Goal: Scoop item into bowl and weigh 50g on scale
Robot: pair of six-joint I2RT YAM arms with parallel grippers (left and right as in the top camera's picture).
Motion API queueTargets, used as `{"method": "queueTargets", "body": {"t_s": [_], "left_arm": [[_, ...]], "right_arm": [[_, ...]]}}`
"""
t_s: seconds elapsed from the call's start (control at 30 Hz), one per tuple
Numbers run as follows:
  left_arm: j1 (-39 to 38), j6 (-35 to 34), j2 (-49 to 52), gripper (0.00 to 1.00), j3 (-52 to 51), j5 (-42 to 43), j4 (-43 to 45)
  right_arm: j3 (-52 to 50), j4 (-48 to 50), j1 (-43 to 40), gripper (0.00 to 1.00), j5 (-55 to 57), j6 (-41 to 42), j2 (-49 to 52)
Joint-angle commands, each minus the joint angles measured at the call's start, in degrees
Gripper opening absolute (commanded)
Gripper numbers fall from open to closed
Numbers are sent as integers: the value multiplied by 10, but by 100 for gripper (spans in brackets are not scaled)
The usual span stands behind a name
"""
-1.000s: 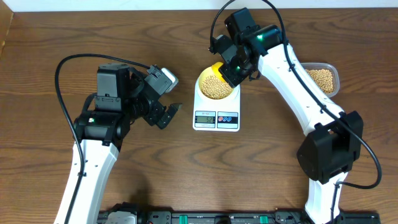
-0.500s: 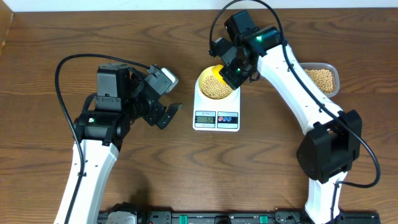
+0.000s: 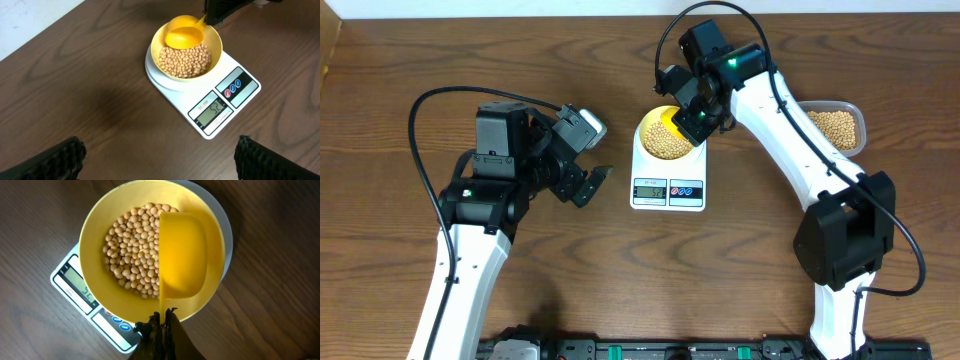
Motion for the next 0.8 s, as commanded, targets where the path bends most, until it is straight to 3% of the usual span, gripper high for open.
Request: {"method": "queueTargets", "body": {"t_s": [0.0,0.77], "left_arm": [[3,-7,-3,97,-7,-4,2],[3,-7,-3,97,-7,-4,2]], "right_arm": [[-3,1,5,1,0,-8,16],[-3,1,11,1,1,-58,24]]}}
